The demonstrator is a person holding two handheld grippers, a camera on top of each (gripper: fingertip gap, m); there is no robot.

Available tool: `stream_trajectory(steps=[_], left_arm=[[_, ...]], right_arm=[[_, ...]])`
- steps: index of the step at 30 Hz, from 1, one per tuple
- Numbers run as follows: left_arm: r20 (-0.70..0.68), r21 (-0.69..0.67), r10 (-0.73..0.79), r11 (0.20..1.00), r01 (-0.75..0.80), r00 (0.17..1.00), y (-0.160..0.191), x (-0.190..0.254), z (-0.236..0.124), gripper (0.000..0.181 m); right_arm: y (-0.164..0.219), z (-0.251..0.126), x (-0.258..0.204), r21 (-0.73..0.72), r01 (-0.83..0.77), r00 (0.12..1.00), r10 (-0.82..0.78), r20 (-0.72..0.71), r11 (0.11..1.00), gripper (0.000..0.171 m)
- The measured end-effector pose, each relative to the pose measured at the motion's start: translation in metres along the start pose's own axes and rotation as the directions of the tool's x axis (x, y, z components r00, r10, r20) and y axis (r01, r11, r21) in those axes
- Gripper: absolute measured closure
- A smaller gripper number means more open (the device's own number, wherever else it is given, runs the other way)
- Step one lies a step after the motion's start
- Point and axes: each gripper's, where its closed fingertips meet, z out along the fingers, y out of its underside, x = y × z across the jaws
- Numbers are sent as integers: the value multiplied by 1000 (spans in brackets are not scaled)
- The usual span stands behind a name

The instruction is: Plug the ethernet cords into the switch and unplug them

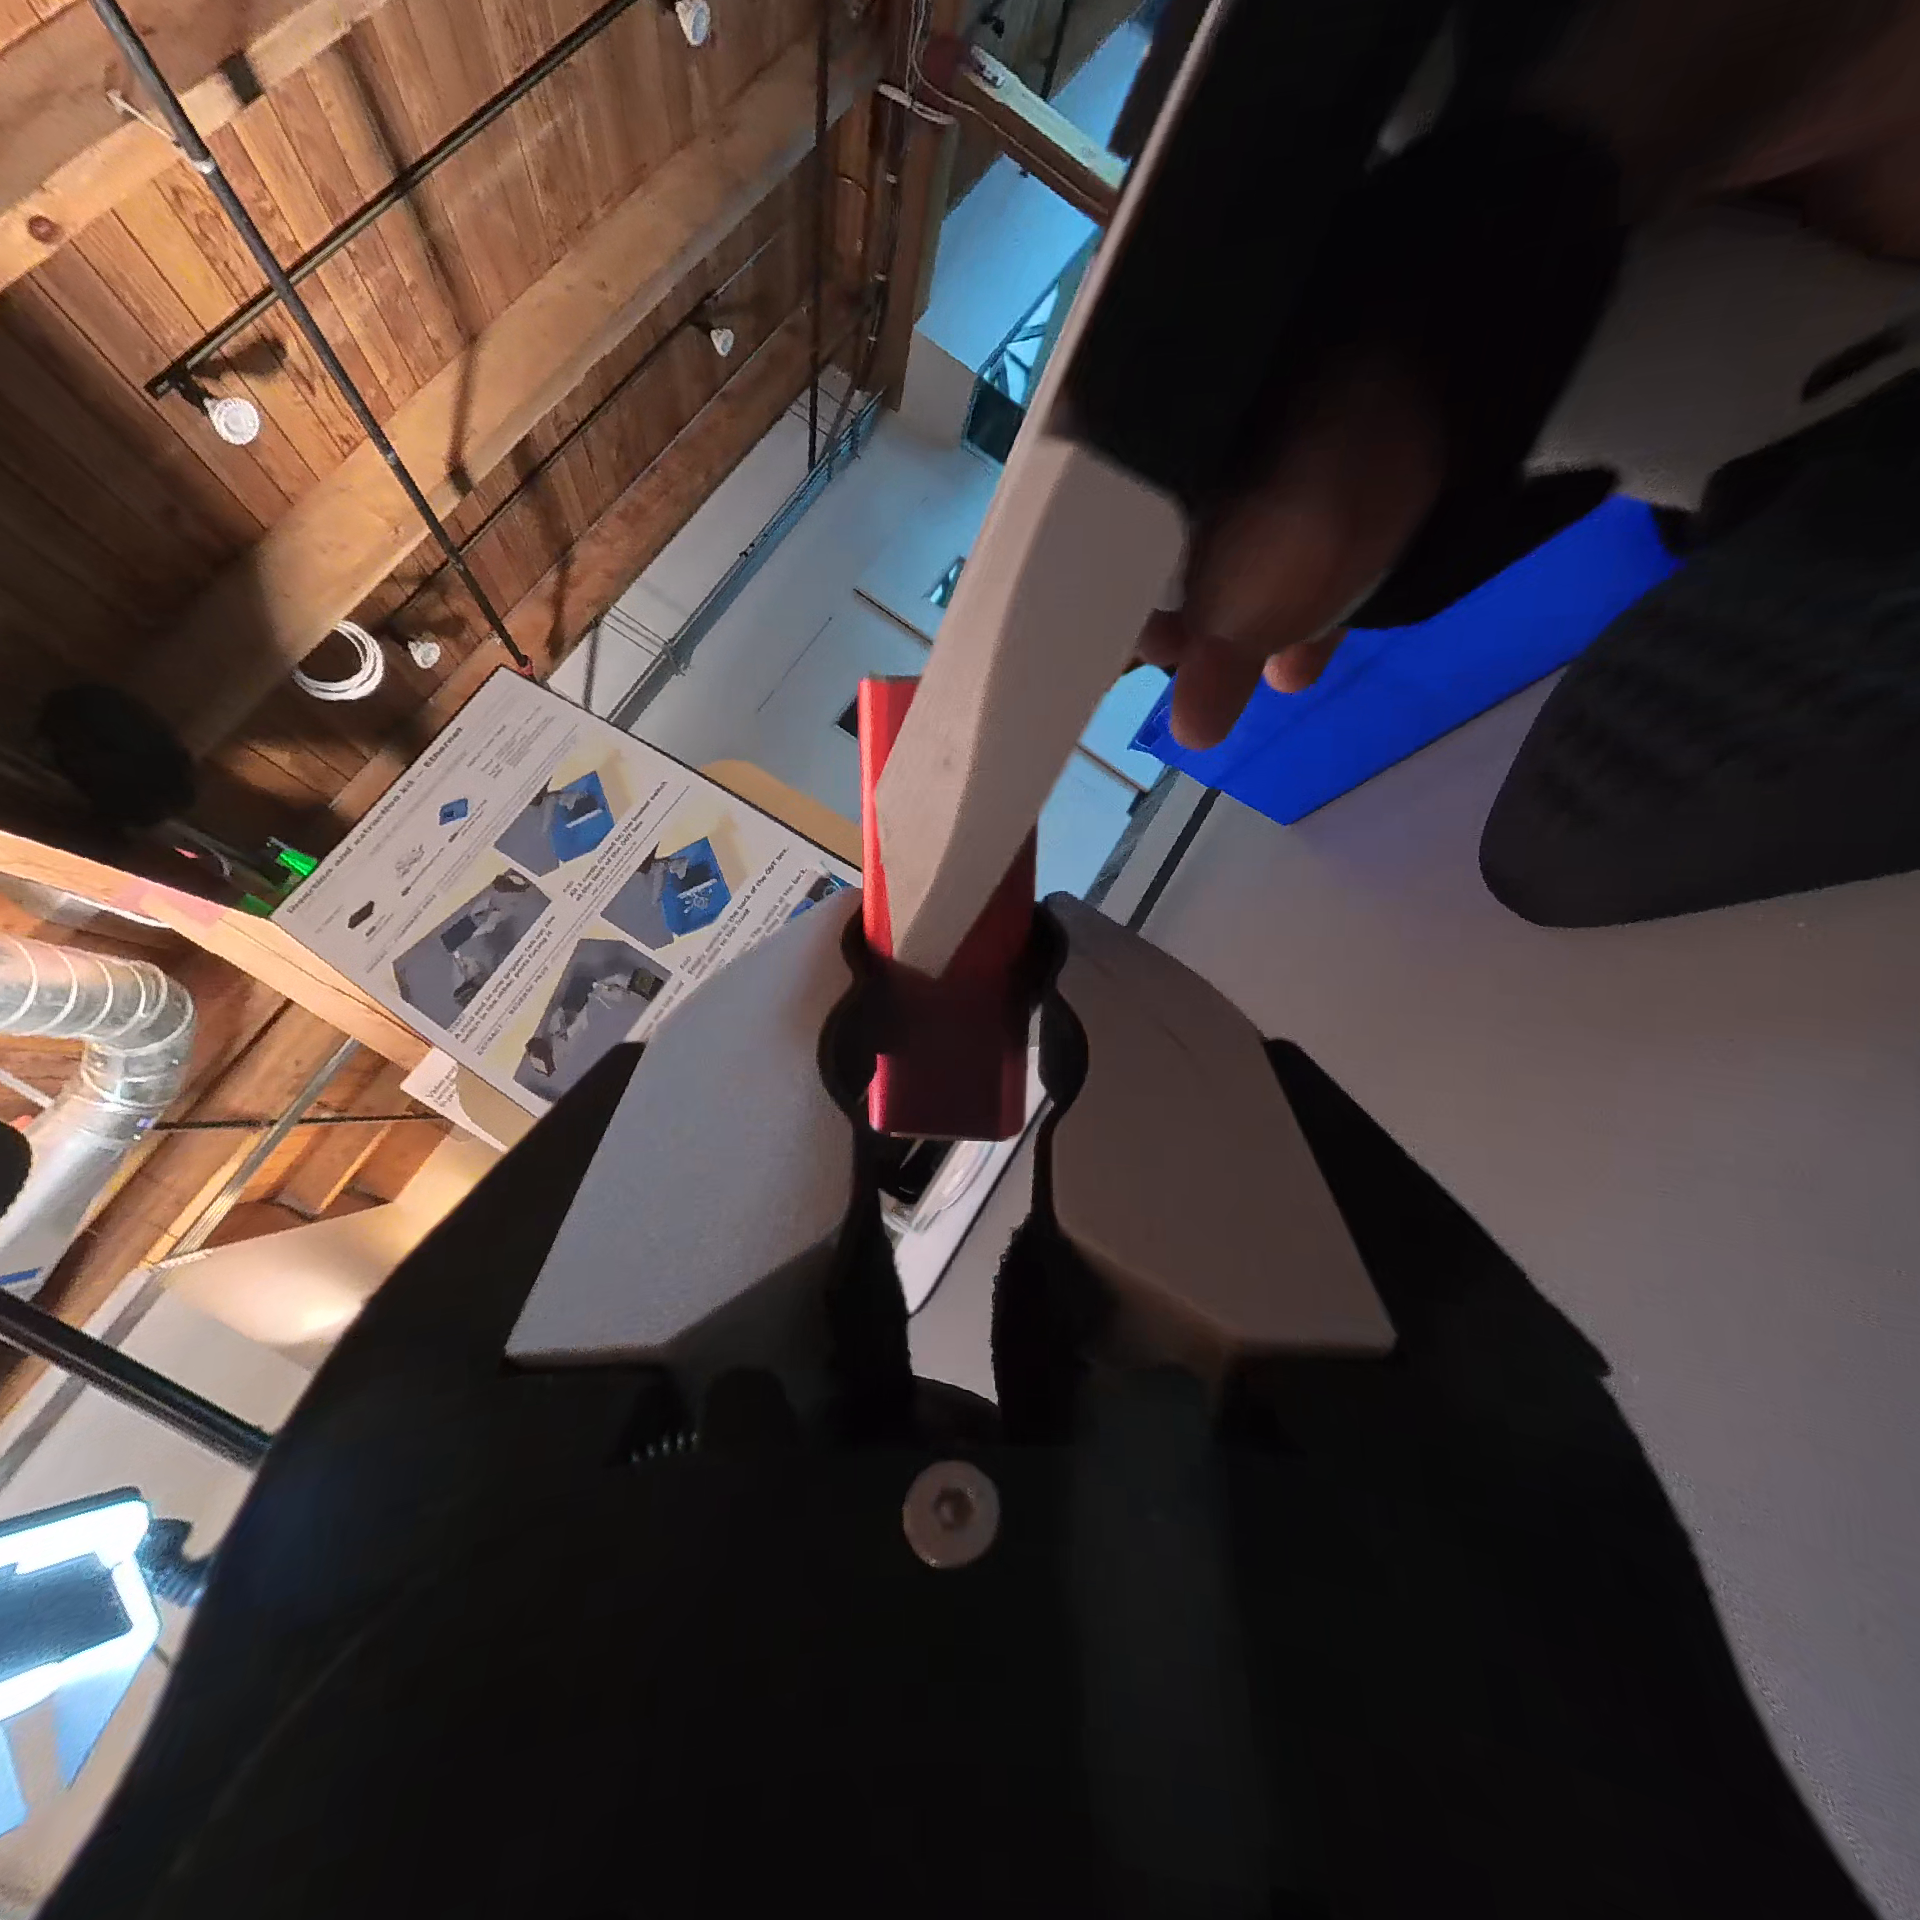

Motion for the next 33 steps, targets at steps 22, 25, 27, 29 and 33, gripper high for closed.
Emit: stream_trajectory(steps=[22,25,27,29,33], left_arm=[[-632,-243,-645,692,680,430,21,-6,-56,124],[-641,-237,-626,712,661,444,20,-6,-59,125],[-638,-241,-624,719,651,452,21,-6,-59,125],[-633,-246,-622,726,642,461,23,-6,-59,126],[-631,-256,-625,727,637,460,25,-5,-59,126]], right_arm=[[121,-40,-8,-598,427,864,-112,490,679,100],[128,-42,-5,-633,484,830,-87,551,604,99],[128,-42,-7,-624,510,802,-65,594,592,99],[128,-42,-8,-604,528,776,-50,628,597,99],[129,-46,-7,-581,566,750,-72,658,585,99]])
